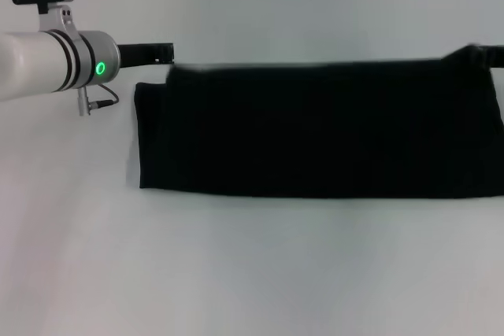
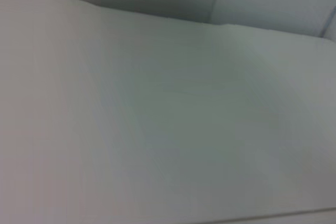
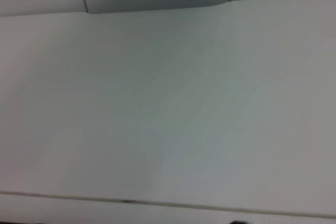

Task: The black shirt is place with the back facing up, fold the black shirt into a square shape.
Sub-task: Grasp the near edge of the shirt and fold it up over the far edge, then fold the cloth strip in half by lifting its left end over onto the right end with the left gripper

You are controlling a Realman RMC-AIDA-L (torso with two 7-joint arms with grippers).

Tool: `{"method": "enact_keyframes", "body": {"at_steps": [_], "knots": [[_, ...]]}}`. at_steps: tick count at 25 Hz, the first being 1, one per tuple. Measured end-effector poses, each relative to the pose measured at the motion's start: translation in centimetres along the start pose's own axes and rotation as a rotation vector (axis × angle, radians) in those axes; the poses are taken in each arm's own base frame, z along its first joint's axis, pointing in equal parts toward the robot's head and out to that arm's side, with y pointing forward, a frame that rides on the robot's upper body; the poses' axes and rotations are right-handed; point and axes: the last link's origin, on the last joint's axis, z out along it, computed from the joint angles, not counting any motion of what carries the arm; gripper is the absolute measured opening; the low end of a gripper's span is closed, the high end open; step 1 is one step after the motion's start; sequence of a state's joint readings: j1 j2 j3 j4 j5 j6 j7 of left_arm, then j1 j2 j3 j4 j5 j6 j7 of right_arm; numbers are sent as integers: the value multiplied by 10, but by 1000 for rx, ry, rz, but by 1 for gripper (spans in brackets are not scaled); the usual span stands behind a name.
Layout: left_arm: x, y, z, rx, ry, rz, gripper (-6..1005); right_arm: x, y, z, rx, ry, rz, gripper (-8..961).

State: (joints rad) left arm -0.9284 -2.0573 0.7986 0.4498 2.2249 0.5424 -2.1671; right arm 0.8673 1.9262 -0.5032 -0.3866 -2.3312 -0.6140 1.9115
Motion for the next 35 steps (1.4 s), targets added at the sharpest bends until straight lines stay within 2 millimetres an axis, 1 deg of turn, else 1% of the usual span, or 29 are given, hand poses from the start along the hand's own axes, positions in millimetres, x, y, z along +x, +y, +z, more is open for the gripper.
{"method": "enact_keyframes", "body": {"at_steps": [6,9,12,14,16,18,21,22,24,26,28,31,35], "knots": [[-8,-13,1,112,48,18,101,0,-12,-2,76,-27,10,266],[-11,-21,-1,150,66,-3,307,-3,-16,-3,98,-39,-1,340],[-14,-27,-6,143,73,-44,453,-6,-18,-6,88,-42,-1,415],[-15,-30,-10,108,74,-85,551,-7,-20,-8,67,-37,3,464],[-16,-32,-17,49,67,-126,594,-8,-21,-12,26,-23,14,514],[-15,-31,-26,-35,45,-155,636,-7,-19,-18,-36,-1,32,585],[-15,-26,-43,-183,-6,-187,701,-4,-16,-31,-147,38,58,691],[-15,-25,-46,-205,-13,-196,722,-2,-16,-37,-180,50,70,726],[-16,-25,-60,-305,-42,-254,765,1,-15,-47,-231,74,92,733],[-19,-26,-68,-356,-63,-288,814,6,-14,-57,-282,104,109,740],[-25,-28,-76,-386,-104,-308,870,12,-15,-64,-309,127,121,744],[-39,-38,-82,-343,-159,-306,954,22,-19,-71,-328,154,140,742],[-61,-46,-87,-299,-229,-275,950,31,-21,-75,-340,179,168,741]]}}
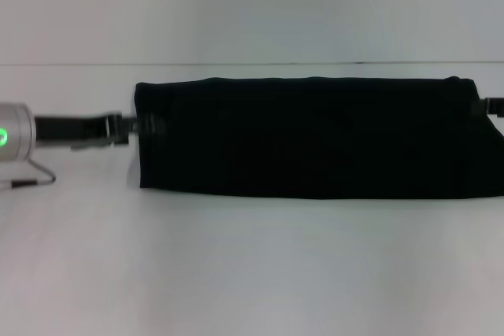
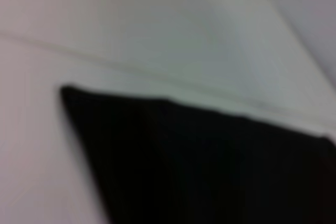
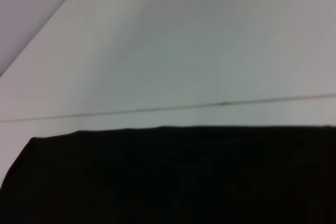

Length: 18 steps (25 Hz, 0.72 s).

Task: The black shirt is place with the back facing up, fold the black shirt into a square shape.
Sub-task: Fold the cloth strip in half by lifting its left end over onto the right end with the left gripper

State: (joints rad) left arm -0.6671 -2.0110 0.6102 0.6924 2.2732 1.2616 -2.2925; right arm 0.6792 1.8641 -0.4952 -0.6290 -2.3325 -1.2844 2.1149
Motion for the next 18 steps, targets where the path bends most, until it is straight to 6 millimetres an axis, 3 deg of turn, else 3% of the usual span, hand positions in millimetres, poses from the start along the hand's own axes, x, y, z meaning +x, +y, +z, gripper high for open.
{"method": "enact_keyframes", "body": {"at_steps": [5,18], "knots": [[-19,-8,2,39,-67,45,946,5,1,0,-12,16,15,738],[-32,3,17,17,-143,118,934,5,-1,2,11,4,16,733]]}}
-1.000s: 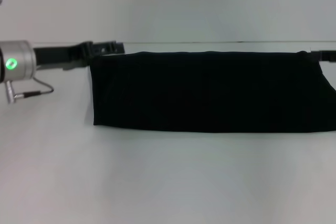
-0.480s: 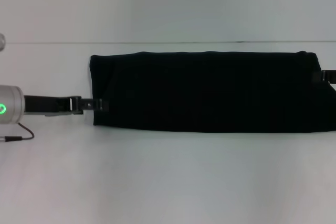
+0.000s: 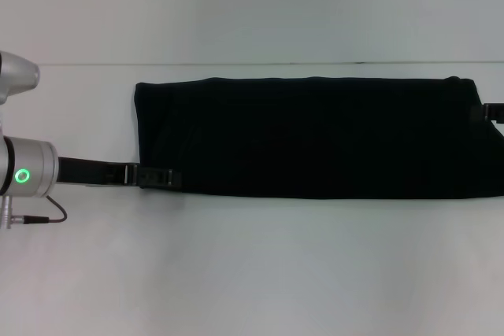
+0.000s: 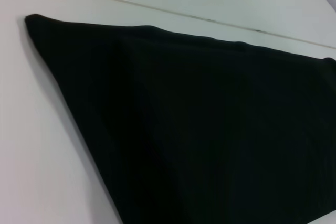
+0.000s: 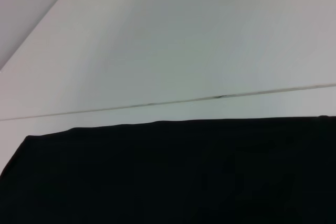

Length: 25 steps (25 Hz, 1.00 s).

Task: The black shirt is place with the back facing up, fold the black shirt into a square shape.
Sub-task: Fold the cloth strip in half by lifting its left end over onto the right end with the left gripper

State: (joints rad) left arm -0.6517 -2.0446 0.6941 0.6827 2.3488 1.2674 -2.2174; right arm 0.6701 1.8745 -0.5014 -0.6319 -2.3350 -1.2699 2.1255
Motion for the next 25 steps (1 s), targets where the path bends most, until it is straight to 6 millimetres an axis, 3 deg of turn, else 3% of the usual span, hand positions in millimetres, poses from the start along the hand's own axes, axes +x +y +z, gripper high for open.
{"method": "enact_keyframes", "body": {"at_steps": [7,25], "knots": [[4,0,1,10,19,20,927,1,-1,0,4,1,1,730],[4,-5,7,56,13,94,288,8,-7,-5,18,5,17,729]]}}
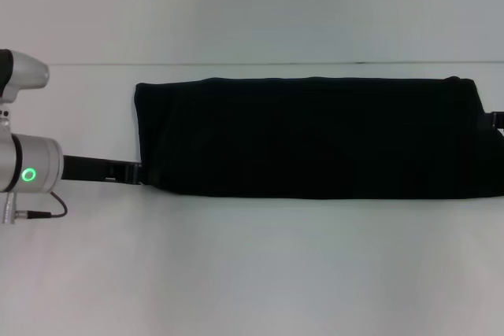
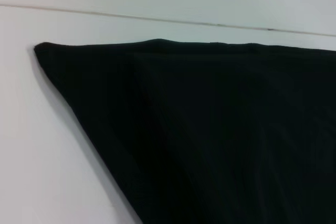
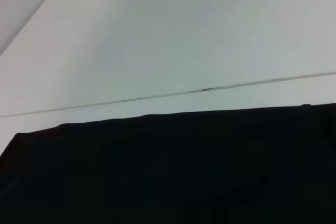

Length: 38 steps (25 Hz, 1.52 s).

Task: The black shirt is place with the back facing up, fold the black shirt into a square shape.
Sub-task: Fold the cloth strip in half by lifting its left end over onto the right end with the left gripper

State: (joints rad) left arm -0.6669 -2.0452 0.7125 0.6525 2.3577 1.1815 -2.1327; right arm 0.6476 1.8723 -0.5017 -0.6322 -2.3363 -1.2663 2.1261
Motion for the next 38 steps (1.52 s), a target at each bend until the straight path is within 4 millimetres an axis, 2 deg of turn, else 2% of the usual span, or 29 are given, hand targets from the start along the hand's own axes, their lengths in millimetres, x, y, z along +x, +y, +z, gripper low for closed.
{"method": "enact_keyframes", "body": {"at_steps": [7,12,26,33,38], "knots": [[0,4,4,-6,-19,18,54,5,-7,-3,39,35,-9,728],[2,1,1,-1,-11,17,9,11,-16,-3,105,68,8,729],[6,0,-1,5,-6,23,30,35,-19,1,95,119,47,720],[6,0,-1,7,-5,23,41,38,-16,5,82,124,40,714],[6,0,-1,9,-4,23,49,38,-17,4,83,117,32,521]]}}
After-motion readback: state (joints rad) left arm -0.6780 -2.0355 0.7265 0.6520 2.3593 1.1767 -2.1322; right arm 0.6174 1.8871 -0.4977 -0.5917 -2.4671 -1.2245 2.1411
